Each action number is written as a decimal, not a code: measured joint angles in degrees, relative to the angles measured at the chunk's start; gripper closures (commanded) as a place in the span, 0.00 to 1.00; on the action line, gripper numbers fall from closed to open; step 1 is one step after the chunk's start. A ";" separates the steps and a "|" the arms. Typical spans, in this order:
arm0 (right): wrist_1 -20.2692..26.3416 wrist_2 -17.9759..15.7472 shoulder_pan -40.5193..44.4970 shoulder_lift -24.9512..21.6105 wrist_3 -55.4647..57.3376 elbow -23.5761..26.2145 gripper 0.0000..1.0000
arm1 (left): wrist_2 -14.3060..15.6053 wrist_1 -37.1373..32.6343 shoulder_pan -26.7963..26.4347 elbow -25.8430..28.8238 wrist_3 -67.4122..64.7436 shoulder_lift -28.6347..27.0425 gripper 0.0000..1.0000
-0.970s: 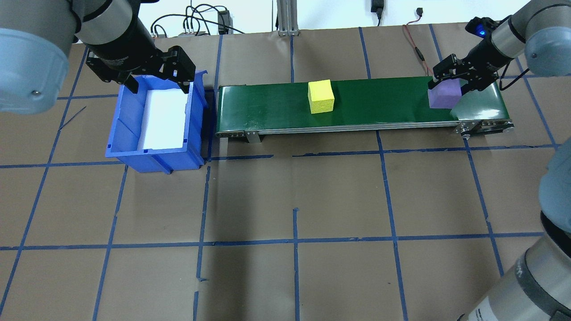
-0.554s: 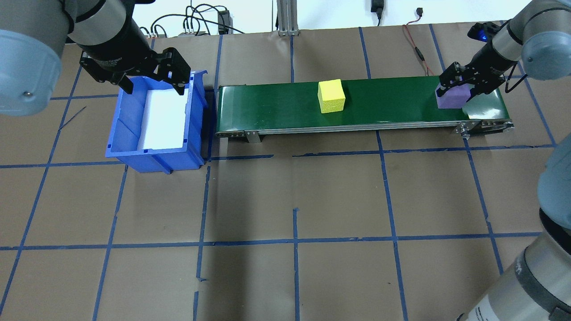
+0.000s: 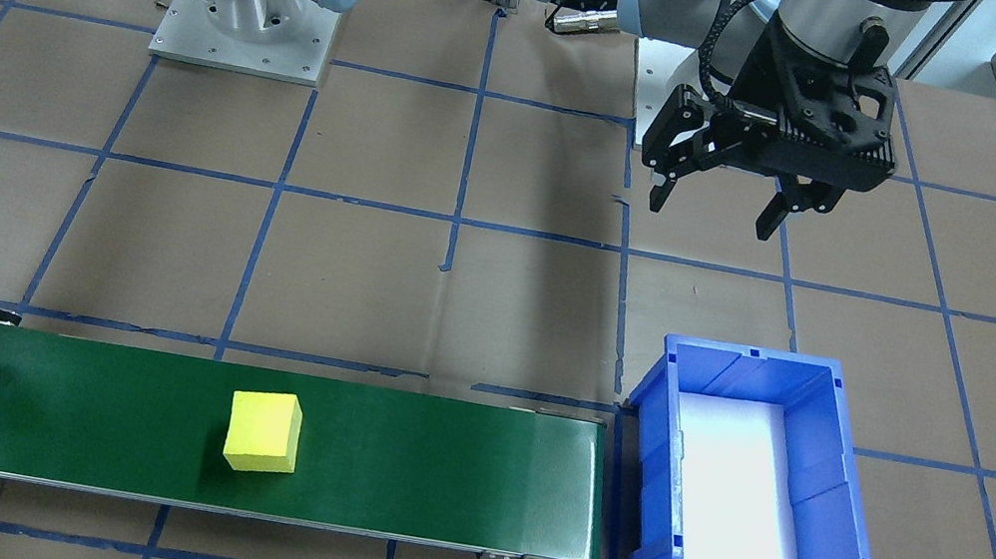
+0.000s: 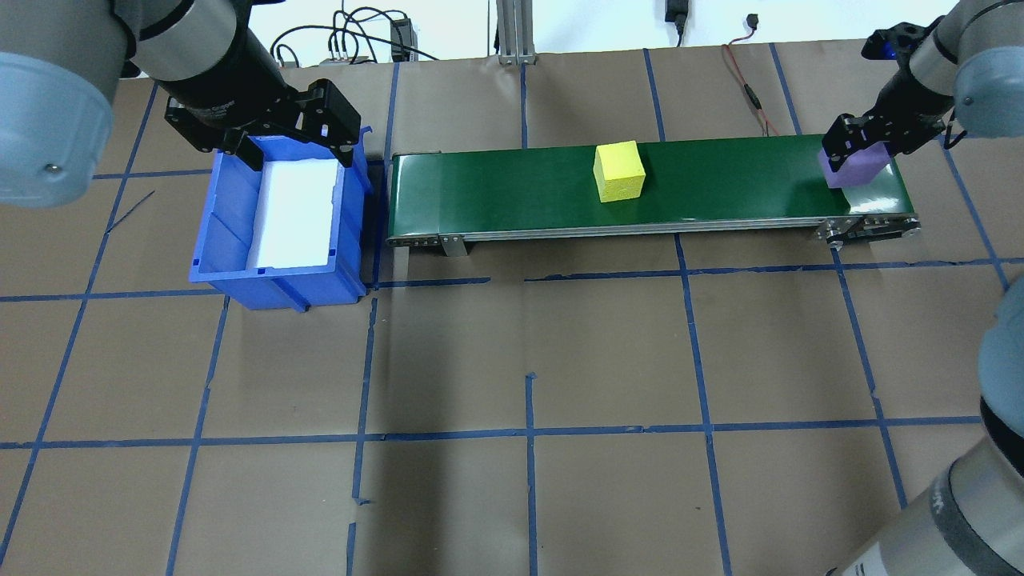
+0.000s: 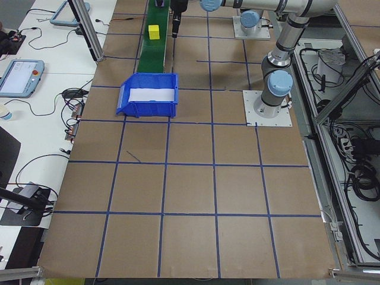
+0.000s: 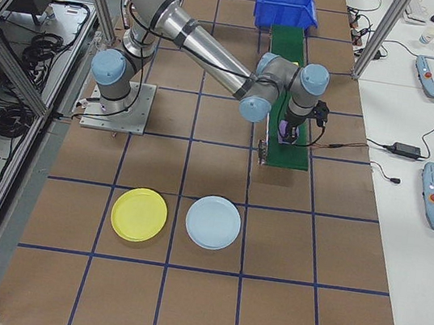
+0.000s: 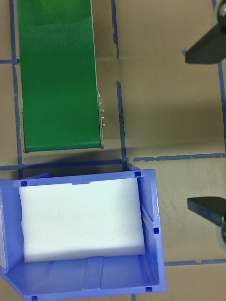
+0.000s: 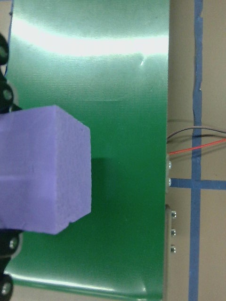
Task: Move block left to right into plate
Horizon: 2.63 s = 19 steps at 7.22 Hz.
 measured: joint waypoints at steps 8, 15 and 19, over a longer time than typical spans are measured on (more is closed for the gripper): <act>-6.73 -6.06 -31.11 -1.58 -32.44 10.85 0.01 | -0.20 -0.01 0.02 -0.10 -0.06 0.25 0.00; -2.43 -5.01 -25.68 -5.96 -22.74 8.82 0.00 | -0.11 -0.14 0.09 -0.42 -0.06 0.52 0.00; 0.92 3.51 -8.76 -5.55 -3.69 4.26 0.00 | -0.10 -0.15 0.04 -0.48 -0.06 0.62 0.00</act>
